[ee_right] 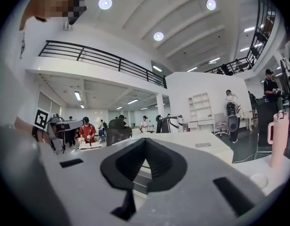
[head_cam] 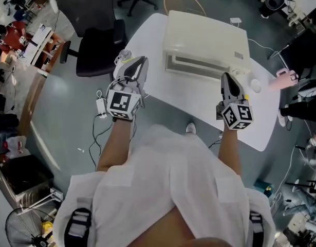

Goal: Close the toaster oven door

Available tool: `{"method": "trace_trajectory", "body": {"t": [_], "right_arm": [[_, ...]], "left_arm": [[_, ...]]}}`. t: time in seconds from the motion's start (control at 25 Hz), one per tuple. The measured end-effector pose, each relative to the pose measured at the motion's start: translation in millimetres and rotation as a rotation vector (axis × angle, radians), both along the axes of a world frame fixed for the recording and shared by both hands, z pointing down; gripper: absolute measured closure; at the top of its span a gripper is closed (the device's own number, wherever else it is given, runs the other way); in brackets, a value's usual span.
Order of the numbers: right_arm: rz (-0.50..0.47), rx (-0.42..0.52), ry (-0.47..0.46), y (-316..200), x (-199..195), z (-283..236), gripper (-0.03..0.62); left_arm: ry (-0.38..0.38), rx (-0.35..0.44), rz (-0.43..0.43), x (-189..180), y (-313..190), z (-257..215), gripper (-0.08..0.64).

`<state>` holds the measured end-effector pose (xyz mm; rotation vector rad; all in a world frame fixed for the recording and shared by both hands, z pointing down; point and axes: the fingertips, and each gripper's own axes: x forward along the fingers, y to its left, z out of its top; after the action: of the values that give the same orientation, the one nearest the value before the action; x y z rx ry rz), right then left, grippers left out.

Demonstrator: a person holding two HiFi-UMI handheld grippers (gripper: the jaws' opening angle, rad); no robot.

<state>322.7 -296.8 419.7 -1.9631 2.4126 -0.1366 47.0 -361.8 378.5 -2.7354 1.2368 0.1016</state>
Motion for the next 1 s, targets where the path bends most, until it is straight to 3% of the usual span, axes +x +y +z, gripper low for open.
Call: {"method": "trace_trajectory", "body": {"t": [1.0], "right_arm": [[0.025, -0.028, 0.049, 21.7, 0.5, 2.6, 0.591]], "left_arm": [[-0.011, -0.007, 0.006, 4.1, 17.2, 5.3, 0.538]]}}
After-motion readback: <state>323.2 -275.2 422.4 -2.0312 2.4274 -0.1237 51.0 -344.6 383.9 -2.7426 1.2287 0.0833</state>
